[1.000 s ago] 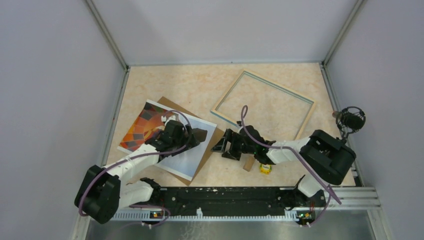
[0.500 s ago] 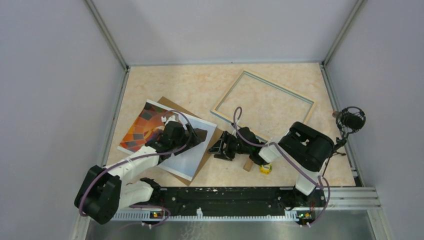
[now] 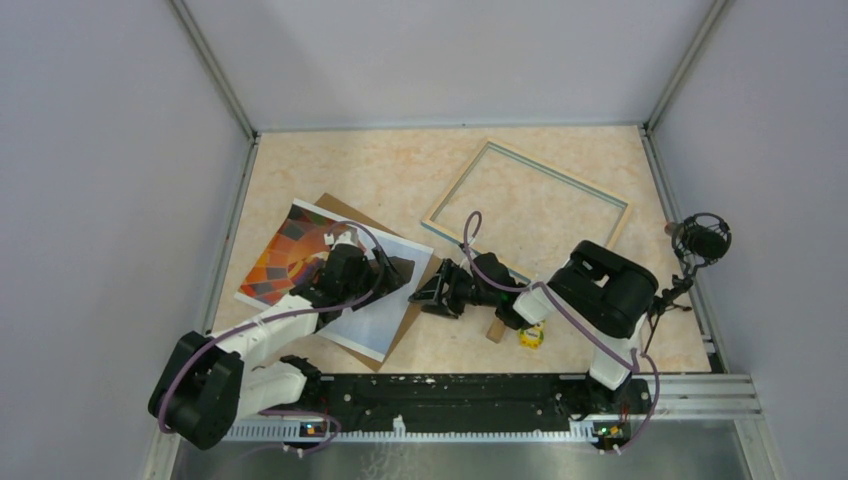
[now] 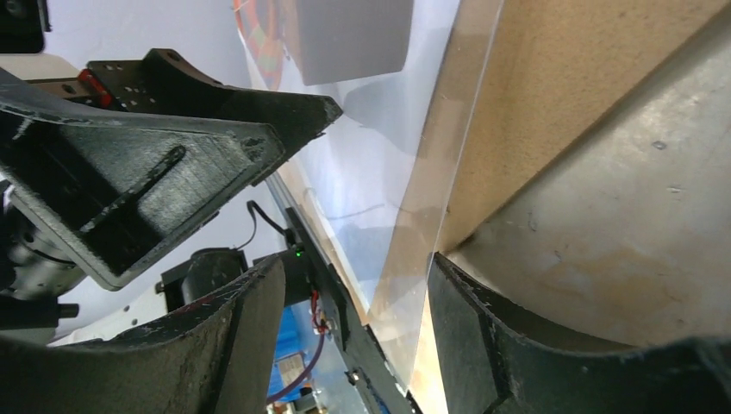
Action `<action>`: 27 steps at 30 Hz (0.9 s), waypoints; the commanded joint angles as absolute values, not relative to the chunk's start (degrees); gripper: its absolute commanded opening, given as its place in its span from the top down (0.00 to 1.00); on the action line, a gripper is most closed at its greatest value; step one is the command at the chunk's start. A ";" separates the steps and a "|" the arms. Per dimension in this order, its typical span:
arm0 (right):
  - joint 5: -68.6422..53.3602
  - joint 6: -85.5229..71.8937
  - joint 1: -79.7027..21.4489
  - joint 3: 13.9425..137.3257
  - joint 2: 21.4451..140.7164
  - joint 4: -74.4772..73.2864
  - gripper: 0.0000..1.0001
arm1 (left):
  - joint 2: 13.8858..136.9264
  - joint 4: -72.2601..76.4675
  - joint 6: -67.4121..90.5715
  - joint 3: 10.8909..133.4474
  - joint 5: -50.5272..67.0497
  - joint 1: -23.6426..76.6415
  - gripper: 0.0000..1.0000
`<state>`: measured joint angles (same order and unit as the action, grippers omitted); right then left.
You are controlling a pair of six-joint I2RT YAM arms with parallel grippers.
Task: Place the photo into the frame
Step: Pick up the photo frame item at the center of the board.
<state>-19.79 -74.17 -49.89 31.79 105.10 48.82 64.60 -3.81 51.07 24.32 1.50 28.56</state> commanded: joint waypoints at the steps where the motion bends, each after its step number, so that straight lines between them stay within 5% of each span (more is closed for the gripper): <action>1: -20.55 -76.14 -50.85 31.51 103.83 57.07 0.41 | 65.36 -8.11 51.50 21.79 3.55 28.56 0.02; 18: -15.70 -73.09 -50.80 35.64 107.90 57.70 0.62 | 61.43 -9.25 50.81 23.50 5.85 28.56 0.02; 27: -11.83 -62.36 -50.51 38.38 102.11 43.50 1.00 | 54.41 -11.93 38.38 31.70 8.72 28.54 0.02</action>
<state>-14.63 -70.24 -50.11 35.99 107.61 48.25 58.06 -10.85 46.30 25.63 6.48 28.56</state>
